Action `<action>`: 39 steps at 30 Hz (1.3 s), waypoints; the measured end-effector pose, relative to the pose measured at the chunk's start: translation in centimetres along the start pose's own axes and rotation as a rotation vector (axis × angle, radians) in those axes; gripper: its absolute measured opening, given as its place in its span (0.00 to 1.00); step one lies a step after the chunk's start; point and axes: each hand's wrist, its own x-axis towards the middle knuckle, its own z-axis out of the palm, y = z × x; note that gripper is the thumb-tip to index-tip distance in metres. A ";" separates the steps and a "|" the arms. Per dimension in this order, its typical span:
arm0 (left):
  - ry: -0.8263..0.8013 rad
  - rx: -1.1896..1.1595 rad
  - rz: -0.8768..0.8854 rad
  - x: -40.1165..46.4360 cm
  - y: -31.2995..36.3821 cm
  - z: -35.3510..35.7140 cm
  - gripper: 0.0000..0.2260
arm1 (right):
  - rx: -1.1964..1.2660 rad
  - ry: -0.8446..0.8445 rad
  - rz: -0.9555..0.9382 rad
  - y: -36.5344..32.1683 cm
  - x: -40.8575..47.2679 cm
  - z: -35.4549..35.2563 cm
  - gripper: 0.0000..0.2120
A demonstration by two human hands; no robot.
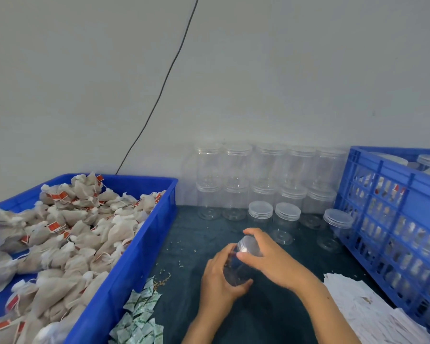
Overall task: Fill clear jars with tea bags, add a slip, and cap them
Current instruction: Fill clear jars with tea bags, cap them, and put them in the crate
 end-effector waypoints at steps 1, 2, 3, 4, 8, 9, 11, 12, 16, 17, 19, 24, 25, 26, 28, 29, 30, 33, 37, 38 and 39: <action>0.006 -0.005 -0.001 0.0 0.0 0.0 0.36 | 0.024 -0.046 -0.040 0.2 -0.1 -0.5 0.28; 0.011 -0.005 -0.001 0.0 0.1 0.0 0.36 | 0.032 -0.084 -0.079 0.3 -0.4 -0.9 0.30; 0.014 -0.002 -0.001 0.0 0.0 0.0 0.36 | 0.027 -0.104 -0.110 0.4 -0.5 -1.3 0.33; 0.016 -0.001 0.001 0.0 0.0 0.0 0.36 | 0.023 -0.098 -0.127 0.5 -0.6 -1.5 0.35; 0.020 -0.025 -0.021 0.1 0.0 0.0 0.36 | 0.046 -0.014 -0.091 0.4 -0.4 -1.3 0.31; 0.024 -0.034 -0.026 0.2 -0.1 0.0 0.36 | 0.044 -0.009 -0.096 0.4 -0.3 -1.2 0.29; 0.024 -0.055 -0.031 0.2 -0.1 -0.1 0.35 | 0.050 -0.009 -0.115 0.5 -0.2 -1.1 0.26; 0.024 -0.061 -0.032 0.2 -0.1 -0.1 0.35 | 0.064 -0.008 -0.122 0.6 -0.2 -1.2 0.25; 0.077 -0.147 -0.078 0.2 -0.1 -0.2 0.31 | 0.236 0.092 -0.096 1.2 0.0 -1.5 0.24; 0.104 -0.187 -0.112 0.2 -0.1 -0.2 0.29 | 0.281 0.129 -0.072 1.6 0.1 -1.6 0.25; 0.153 -0.259 -0.184 0.4 -0.1 -0.3 0.26 | 0.254 0.179 -0.016 2.4 0.4 -1.4 0.28; 0.159 -0.299 -0.242 0.6 -0.1 -0.4 0.25 | 0.058 0.071 0.051 4.8 1.2 0.8 0.27; 0.149 -0.299 -0.242 0.6 -0.1 -0.5 0.26 | 0.048 0.020 0.050 5.2 1.2 1.2 0.27; 0.140 -0.297 -0.240 0.5 -0.1 -0.5 0.27 | 0.041 -0.023 0.052 5.6 1.2 1.6 0.26; 0.123 -0.284 -0.231 0.5 -0.2 -0.6 0.27 | 0.019 -0.063 0.071 6.1 1.3 1.8 0.25; 0.109 -0.273 -0.228 0.5 -0.3 -0.7 0.28 | -0.003 -0.071 0.080 6.2 1.4 1.8 0.25; 0.089 -0.260 -0.225 0.5 -0.4 -0.7 0.28 | -0.032 -0.079 0.089 6.4 1.4 1.8 0.25; 0.002 -0.221 -0.227 0.5 -0.8 -1.0 0.28 | -0.104 -0.089 0.111 6.6 1.6 1.6 0.25; -0.057 -0.230 -0.266 0.5 -1.0 -1.6 0.28 | -0.207 -0.077 0.149 6.3 1.7 1.5 0.29; -0.061 -0.237 -0.280 0.5 -0.9 -1.7 0.27 | -0.223 -0.072 0.162 6.2 1.6 1.7 0.30; -0.066 -0.243 -0.293 0.4 -0.8 -1.8 0.27 | -0.232 -0.063 0.174 6.2 1.5 1.8 0.31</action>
